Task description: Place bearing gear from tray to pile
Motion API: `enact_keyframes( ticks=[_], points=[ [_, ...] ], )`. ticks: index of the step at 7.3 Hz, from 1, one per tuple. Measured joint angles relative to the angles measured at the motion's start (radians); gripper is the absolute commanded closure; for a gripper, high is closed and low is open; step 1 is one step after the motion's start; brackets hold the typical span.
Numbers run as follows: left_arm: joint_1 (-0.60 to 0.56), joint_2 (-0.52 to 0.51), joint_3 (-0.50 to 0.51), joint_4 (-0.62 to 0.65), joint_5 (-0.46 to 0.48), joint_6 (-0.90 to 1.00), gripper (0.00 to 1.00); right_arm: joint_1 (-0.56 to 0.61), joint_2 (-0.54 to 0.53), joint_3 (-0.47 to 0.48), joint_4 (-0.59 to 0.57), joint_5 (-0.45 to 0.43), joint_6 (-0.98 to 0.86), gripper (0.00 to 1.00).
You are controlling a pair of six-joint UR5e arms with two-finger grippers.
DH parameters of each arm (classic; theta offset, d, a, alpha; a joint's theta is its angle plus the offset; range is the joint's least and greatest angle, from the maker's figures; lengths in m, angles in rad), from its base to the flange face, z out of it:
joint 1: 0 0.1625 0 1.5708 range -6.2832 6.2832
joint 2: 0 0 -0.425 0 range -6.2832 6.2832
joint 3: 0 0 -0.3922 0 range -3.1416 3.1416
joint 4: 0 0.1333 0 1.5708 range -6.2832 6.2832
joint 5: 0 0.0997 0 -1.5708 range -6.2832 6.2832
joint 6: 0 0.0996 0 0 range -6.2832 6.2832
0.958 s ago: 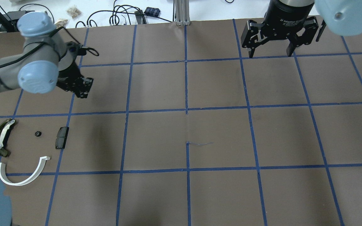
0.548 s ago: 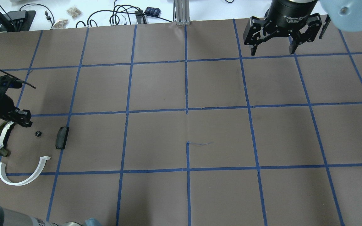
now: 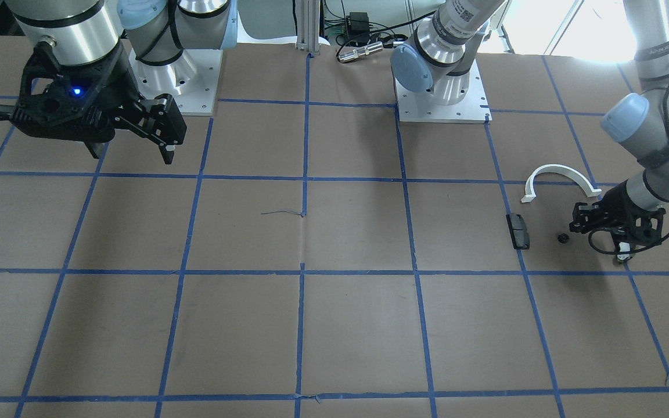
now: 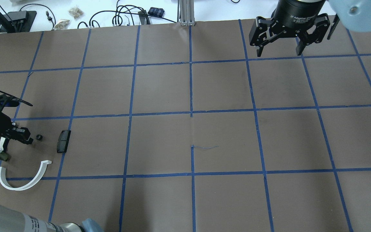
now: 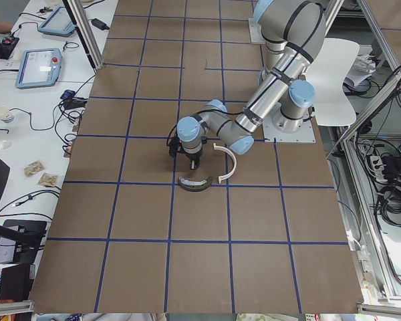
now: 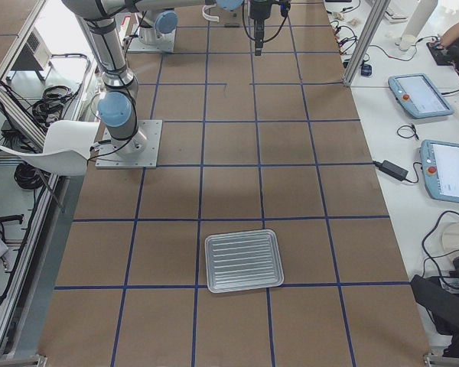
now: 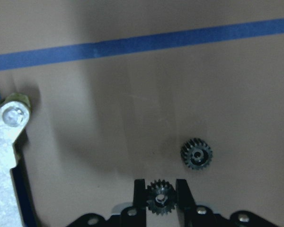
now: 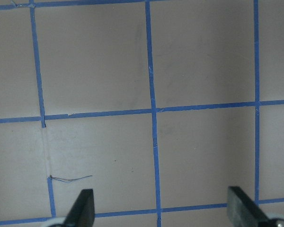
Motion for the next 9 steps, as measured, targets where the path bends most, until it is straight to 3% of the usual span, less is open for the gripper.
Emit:
enact_keyframes(
  ticks=[2,3,4,5,7,9],
  points=[
    [0.002,-0.005,0.006,0.003,-0.008,-0.003,1.00,-0.001,0.000,-0.004,-0.004,-0.001,0.001,0.00],
    [0.002,-0.001,0.009,0.003,-0.009,-0.004,0.94,-0.001,0.000,-0.004,-0.005,-0.002,0.003,0.00],
    [0.000,0.002,0.012,0.004,-0.010,-0.004,0.78,0.000,0.000,-0.004,-0.006,-0.002,0.007,0.00],
    [-0.003,0.001,0.016,0.006,-0.011,-0.005,0.70,0.001,0.000,-0.004,-0.005,-0.001,0.010,0.00],
    [-0.004,-0.007,0.024,0.012,-0.029,-0.005,0.61,0.002,-0.001,0.001,-0.003,0.003,0.012,0.00],
    [-0.008,-0.002,0.033,0.012,-0.052,-0.020,0.59,0.001,0.000,0.003,-0.004,0.003,0.011,0.00]
  ],
)
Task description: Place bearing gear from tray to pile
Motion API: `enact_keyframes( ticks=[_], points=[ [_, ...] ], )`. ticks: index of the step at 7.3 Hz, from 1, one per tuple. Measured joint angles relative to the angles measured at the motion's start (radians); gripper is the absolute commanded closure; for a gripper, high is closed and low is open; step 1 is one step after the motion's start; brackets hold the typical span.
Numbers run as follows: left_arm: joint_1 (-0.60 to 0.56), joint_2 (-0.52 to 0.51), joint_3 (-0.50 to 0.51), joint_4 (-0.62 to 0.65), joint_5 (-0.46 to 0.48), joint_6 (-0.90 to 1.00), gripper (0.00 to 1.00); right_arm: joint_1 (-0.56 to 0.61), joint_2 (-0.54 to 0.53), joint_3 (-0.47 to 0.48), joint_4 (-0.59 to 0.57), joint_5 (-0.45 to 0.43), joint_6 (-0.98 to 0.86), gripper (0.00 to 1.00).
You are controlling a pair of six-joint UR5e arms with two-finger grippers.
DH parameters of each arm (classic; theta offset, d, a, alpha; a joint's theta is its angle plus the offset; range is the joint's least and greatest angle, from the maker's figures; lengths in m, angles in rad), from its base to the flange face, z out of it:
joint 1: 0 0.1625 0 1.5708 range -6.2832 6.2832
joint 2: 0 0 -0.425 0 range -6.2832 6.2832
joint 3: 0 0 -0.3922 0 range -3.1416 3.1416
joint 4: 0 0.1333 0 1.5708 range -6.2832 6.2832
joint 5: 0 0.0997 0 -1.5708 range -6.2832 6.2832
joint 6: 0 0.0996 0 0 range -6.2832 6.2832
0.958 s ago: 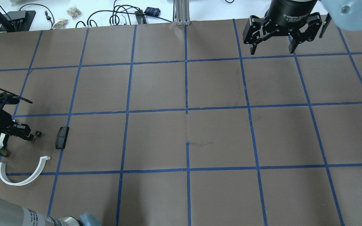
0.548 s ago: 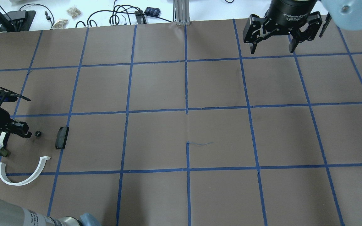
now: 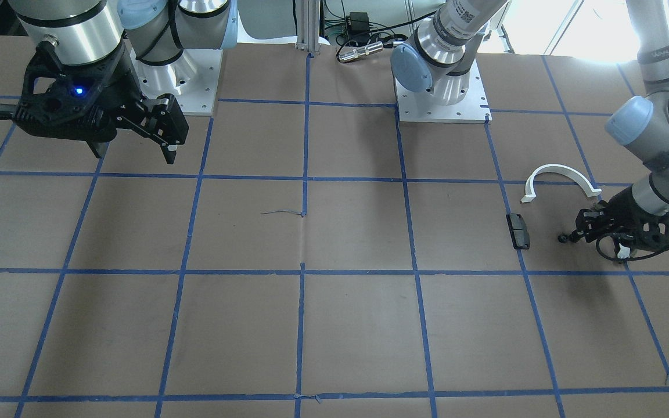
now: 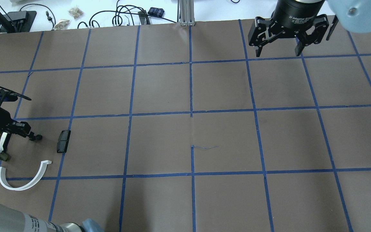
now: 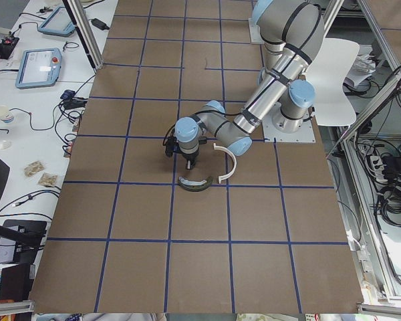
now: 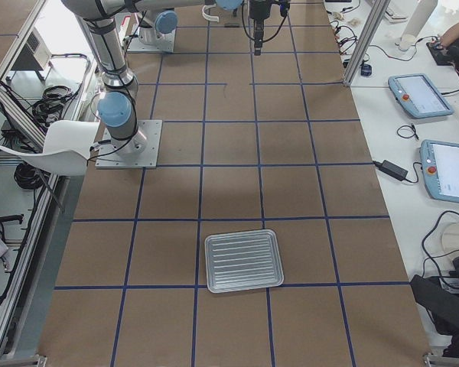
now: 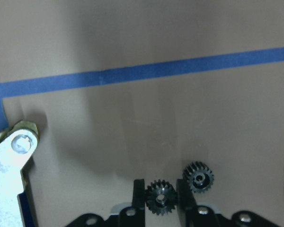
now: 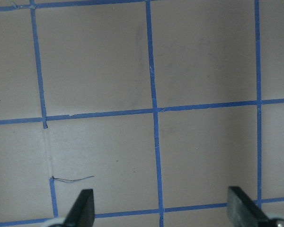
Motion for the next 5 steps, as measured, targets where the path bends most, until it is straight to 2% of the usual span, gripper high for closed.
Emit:
enact_keyframes(
  ticks=[2,3,5],
  points=[
    [-0.020,0.022,0.029,-0.015,-0.005,-0.028,0.53,0.001,0.000,0.001,-0.001,-0.002,-0.004,0.00],
    [-0.053,0.053,0.050,-0.042,-0.002,-0.051,0.53,0.001,0.000,0.001,0.000,-0.002,-0.006,0.00],
    [-0.169,0.153,0.118,-0.197,0.007,-0.189,0.48,0.001,-0.001,-0.001,0.001,-0.001,-0.009,0.00]
  ],
)
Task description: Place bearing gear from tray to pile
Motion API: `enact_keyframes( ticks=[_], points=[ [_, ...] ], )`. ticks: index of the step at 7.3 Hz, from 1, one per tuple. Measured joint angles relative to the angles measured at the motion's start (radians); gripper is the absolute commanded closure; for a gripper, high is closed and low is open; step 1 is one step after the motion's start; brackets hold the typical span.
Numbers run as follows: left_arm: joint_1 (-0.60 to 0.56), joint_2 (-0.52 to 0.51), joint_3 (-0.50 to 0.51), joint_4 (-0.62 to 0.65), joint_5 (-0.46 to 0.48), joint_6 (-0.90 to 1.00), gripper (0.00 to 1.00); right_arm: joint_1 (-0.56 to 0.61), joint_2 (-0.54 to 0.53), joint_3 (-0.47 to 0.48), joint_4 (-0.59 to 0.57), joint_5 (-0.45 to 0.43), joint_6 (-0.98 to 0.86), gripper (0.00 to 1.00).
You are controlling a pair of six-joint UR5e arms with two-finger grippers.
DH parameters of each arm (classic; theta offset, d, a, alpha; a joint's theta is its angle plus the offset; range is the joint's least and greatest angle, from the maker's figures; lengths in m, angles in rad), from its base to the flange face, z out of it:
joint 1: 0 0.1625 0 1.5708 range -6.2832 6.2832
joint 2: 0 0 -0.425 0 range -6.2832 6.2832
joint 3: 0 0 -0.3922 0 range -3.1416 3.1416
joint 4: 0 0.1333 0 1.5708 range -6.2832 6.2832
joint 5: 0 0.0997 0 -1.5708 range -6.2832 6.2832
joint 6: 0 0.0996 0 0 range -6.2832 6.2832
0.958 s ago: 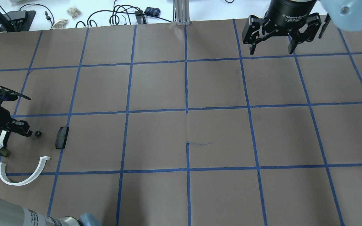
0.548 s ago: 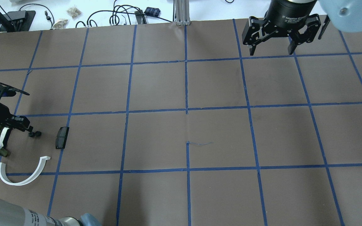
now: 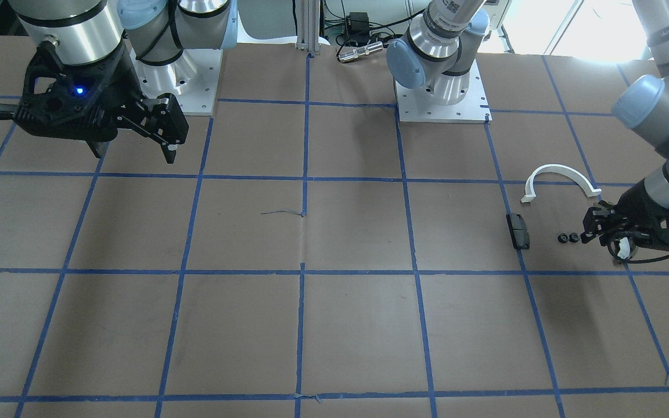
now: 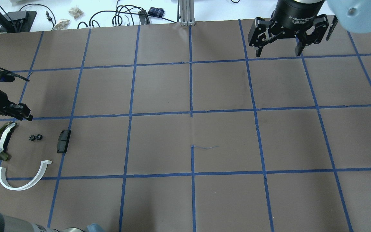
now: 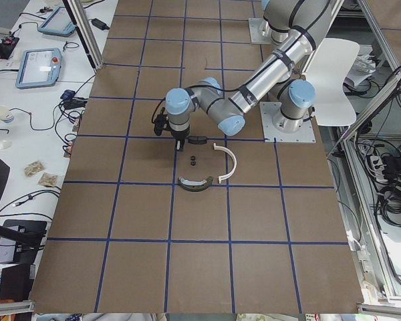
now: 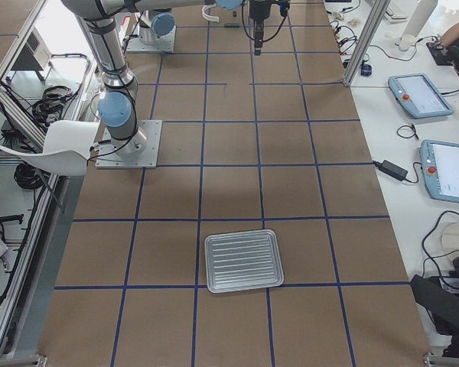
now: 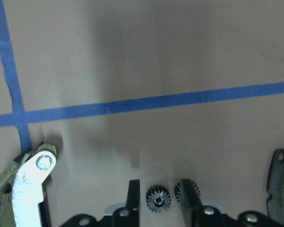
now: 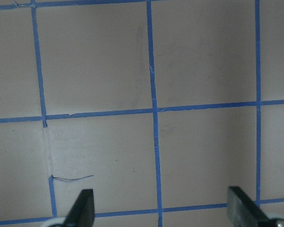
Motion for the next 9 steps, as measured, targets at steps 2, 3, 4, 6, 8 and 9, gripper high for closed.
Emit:
enact_keyframes(
  ticks=[2,3,4,6,8,9],
  points=[
    [-0.178,0.112,0.111,-0.213,0.017,-0.256,0.37,0.000,0.001,-0.001,0.000,0.000,-0.001,0.00],
    [-0.294,0.142,0.165,-0.272,0.048,-0.395,0.22,-0.001,0.001,0.000,0.000,0.000,-0.001,0.00],
    [-0.410,0.157,0.208,-0.297,0.069,-0.506,0.11,-0.001,0.001,0.000,0.000,0.000,-0.001,0.00],
    [-0.571,0.180,0.248,-0.330,0.068,-0.603,0.08,-0.002,0.001,0.000,0.000,0.000,0.000,0.00],
    [-0.615,0.209,0.238,-0.368,0.023,-0.605,0.04,-0.001,0.001,0.001,0.001,0.000,0.001,0.00],
    [-0.614,0.219,0.237,-0.390,0.031,-0.598,0.03,-0.002,0.001,0.002,0.001,-0.001,0.001,0.00]
  ],
)
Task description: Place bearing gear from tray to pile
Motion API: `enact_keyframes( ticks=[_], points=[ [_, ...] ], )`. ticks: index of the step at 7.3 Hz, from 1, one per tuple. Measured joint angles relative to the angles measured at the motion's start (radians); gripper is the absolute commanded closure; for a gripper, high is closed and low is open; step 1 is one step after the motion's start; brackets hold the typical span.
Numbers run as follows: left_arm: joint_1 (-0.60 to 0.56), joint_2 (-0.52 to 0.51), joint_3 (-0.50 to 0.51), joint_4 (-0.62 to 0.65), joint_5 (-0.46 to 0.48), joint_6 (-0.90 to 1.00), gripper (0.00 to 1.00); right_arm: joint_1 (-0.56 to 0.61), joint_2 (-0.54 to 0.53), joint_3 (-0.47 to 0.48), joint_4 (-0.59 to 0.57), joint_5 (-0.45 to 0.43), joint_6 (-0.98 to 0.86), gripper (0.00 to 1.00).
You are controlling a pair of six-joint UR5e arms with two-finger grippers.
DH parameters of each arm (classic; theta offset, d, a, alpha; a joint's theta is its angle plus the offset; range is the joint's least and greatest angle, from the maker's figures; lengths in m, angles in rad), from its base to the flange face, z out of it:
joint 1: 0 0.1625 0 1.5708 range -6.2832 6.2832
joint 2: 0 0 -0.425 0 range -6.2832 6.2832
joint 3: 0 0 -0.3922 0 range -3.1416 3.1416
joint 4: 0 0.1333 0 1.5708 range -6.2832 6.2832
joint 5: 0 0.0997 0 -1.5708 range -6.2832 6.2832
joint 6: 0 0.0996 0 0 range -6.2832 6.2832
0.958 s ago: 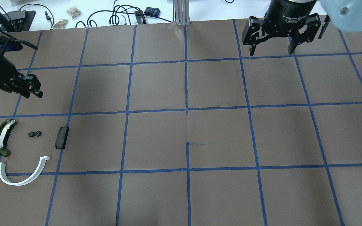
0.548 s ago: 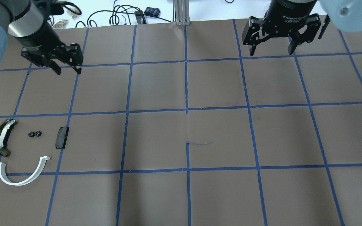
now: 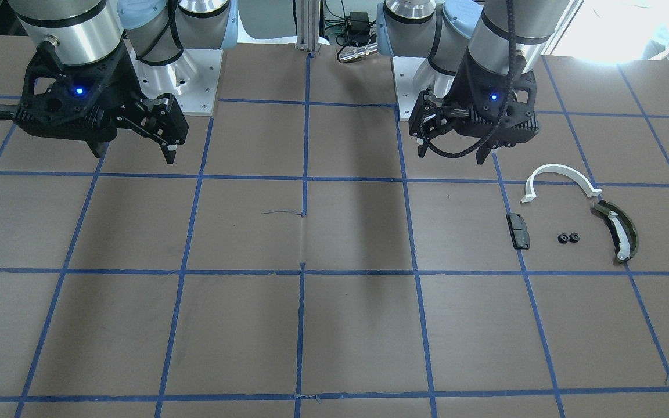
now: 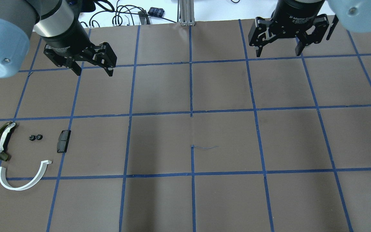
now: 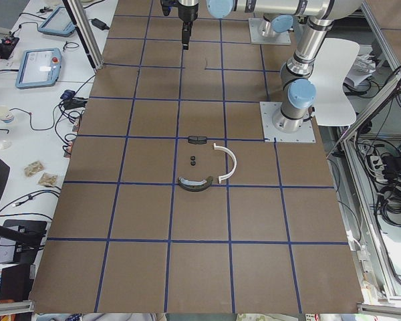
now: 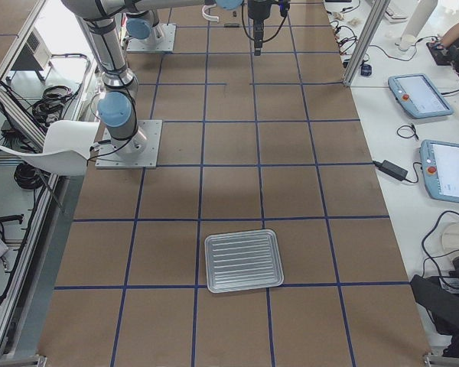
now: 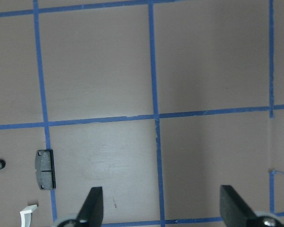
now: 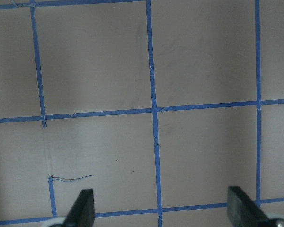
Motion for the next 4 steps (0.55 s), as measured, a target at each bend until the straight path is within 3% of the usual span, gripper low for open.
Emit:
enact_keyframes(
  ticks=[4],
  points=[
    [0.038,0.012,0.006,-0.045,0.037,-0.008,0.00,-0.001,0.000,-0.001,-0.004,0.002,0.005,0.00]
  ],
)
